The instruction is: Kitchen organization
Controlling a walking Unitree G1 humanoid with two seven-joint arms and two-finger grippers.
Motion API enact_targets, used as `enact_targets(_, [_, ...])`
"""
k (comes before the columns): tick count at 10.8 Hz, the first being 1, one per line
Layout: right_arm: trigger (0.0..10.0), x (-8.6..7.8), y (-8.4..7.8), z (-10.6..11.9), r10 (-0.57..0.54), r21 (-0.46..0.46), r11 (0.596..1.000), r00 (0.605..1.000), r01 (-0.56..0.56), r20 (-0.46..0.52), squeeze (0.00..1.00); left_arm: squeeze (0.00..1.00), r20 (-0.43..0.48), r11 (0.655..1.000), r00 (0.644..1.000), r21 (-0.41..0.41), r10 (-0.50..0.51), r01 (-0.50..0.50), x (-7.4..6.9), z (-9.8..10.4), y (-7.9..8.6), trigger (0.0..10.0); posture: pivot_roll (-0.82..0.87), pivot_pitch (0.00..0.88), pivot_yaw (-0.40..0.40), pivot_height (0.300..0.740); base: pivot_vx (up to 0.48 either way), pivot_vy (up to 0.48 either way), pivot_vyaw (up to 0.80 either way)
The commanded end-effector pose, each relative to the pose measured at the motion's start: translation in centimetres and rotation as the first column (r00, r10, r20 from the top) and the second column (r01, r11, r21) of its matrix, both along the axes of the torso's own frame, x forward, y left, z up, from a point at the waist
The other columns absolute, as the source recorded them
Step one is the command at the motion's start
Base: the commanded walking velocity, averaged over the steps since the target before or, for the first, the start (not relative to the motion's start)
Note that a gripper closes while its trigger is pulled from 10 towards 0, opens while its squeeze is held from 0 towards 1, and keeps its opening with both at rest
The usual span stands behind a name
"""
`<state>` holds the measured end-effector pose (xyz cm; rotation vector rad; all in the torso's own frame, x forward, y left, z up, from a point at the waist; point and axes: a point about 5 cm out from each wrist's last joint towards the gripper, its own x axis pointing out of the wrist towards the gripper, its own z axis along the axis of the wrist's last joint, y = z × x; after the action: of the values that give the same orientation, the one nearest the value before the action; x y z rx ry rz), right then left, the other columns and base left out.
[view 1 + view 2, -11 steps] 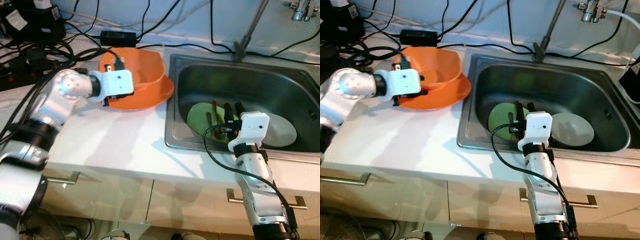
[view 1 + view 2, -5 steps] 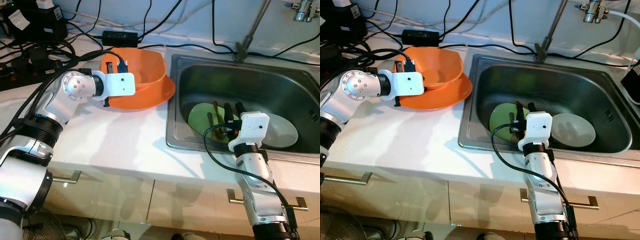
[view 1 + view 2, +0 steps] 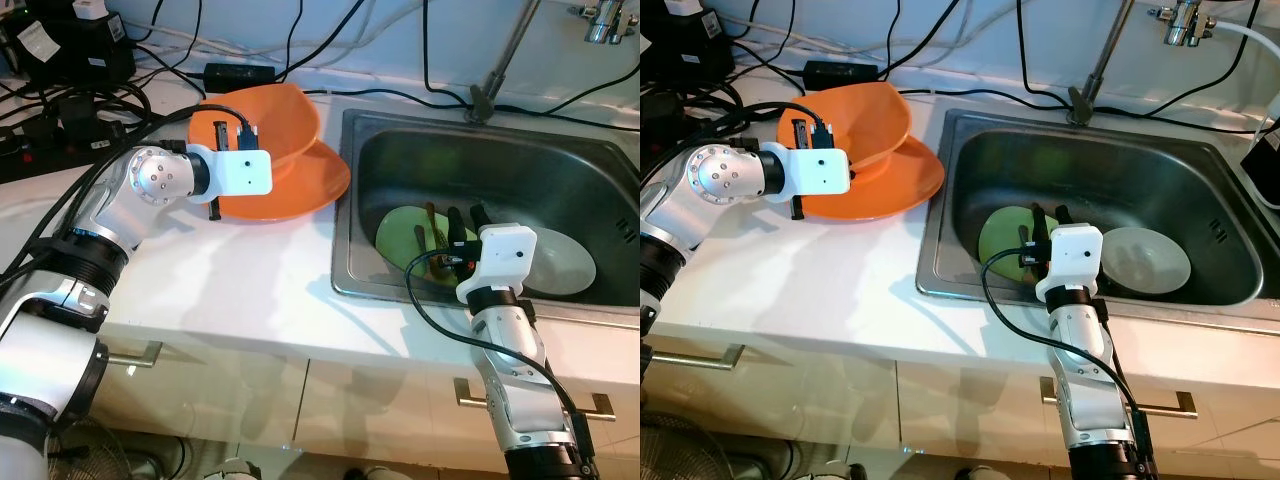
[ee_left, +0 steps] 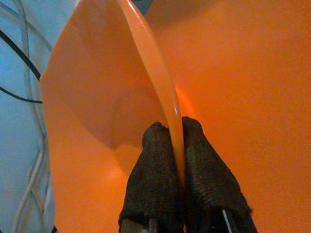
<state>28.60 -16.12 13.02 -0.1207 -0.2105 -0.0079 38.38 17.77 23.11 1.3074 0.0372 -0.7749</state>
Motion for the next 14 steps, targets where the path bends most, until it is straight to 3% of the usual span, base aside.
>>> enact_targets(1, [10.0, 0.1, -0.4, -0.3, -0.023, -0.006, 1.0, 1.0, 0.023, -0.02, 0.0, 0.0, 0.021, 1.0, 1.0, 0.006, -0.012, 0.012, 0.1, 0.2, -0.6, 0.0, -0.01, 0.051, -0.061, 0.74, 0.0, 0.0, 0.0])
enact_targets(3, [10.0, 0.1, -0.4, -0.2, -0.027, -0.006, 1.0, 0.999, 0.027, -0.021, 0.0, 0.0, 0.165, 0.999, 0.986, -0.039, 0.0, 0.007, 0.4, 1.5, -1.4, 0.0, -0.01, 0.054, -0.06, 0.74, 0.0, 0.0, 0.0])
enact_targets(4, [10.0, 0.3, -0.4, -0.1, -0.029, -0.003, 1.0, 0.999, 0.029, -0.02, 0.0, 0.0, 0.308, 0.998, 0.951, -0.043, -0.038, 0.054, 0.2, 3.1, -2.8, 0.0, -0.01, 0.057, -0.066, 0.74, 0.0, 0.0, 0.0])
enact_targets(5, [10.0, 0.4, -0.4, 0.0, -0.03, 0.0, 1.0, 0.999, 0.03, -0.019, 0.0, 0.0, 0.337, 0.995, 0.938, -0.029, -0.078, 0.093, -0.1, 3.4, -3.5, 0.0, -0.01, 0.058, -0.067, 0.74, 0.0, 0.0, 0.0])
enact_targets(6, [10.0, 0.6, -0.5, 0.3, -0.043, 0.025, 0.999, 0.999, 0.043, -0.018, 0.0, 0.0, 0.363, 0.989, 0.923, -0.029, -0.125, 0.145, -0.6, 3.6, -4.5, 0.9, -0.01, 0.059, -0.068, 0.74, 0.0, 0.0, 0.0])
enact_targets(7, [10.0, 0.9, -0.6, 0.6, -0.054, 0.048, 0.997, 0.998, 0.055, -0.014, 0.0, 0.0, 0.371, 0.985, 0.916, -0.02, -0.153, 0.173, -0.9, 3.4, -5.2, 10.0, -0.01, 0.058, -0.069, 0.74, 0.0, 0.0, 0.0])
enact_targets(8, [10.0, 1.4, -0.8, 1.5, -0.069, 0.102, 0.992, 0.998, 0.068, 0.002, 0.0, 0.0, 0.36, 0.976, 0.912, -0.013, -0.198, 0.217, -1.4, 2.6, -6.2, 10.0, -0.01, 0.056, -0.07, 0.74, 0.0, 0.0, 0.0])
enact_targets(9, [10.0, 1.6, -0.8, 2.1, -0.073, 0.12, 0.99, 0.997, 0.072, 0.008, 0.27, 0.0, 0.355, 0.973, 0.911, -0.012, -0.21, 0.229, -1.6, 2.2, -6.5, 10.0, -0.01, 0.056, -0.07, 0.74, 0.0, 0.0, 0.0])
enact_targets(10, [10.0, 2.2, -0.9, 3.1, -0.072, 0.141, 0.988, 0.997, 0.069, 0.01, 1.0, 0.0, 0.346, 0.97, 0.911, -0.013, -0.225, 0.244, -2.0, 1.5, -7.0, 10.0, -0.01, 0.056, -0.07, 0.74, 0.0, 0.0, 0.0])
enact_targets(11, [10.0, 3.1, -0.7, 4.9, -0.042, 0.205, 0.978, 0.999, 0.039, 0.012, 1.0, 0.0, 0.336, 0.965, 0.91, -0.01, -0.243, 0.261, -2.5, 1.0, -7.4, 10.0, -0.02, 0.057, -0.076, 0.74, 0.0, 0.0, 0.0])
enact_targets(12, [10.0, 3.2, -0.7, 5.2, -0.035, 0.225, 0.974, 0.999, 0.03, 0.016, 1.0, 0.0, 0.334, 0.965, 0.91, -0.007, -0.244, 0.261, -2.5, 0.9, -7.4, 10.0, -0.02, 0.057, -0.076, 0.74, 0.0, 0.0, 0.0])
enact_targets(13, [10.0, 3.7, -0.2, 7.6, 0.025, 0.333, 0.942, 0.998, -0.041, 0.051, 1.0, 0.0, 0.326, 0.967, 0.914, 0.005, -0.242, 0.255, -2.7, 0.6, -7.1, 10.0, -0.02, 0.057, -0.076, 0.74, 0.0, 0.0, 0.0])
enact_targets(14, [10.0, 3.8, -0.1, 8.6, 0.043, 0.352, 0.934, 0.997, -0.066, 0.071, 1.0, 0.0, 0.326, 0.968, 0.914, 0.009, -0.24, 0.251, -2.7, 0.6, -7.0, 10.0, -0.02, 0.057, -0.079, 0.74, 0.0, 0.0, 0.0])
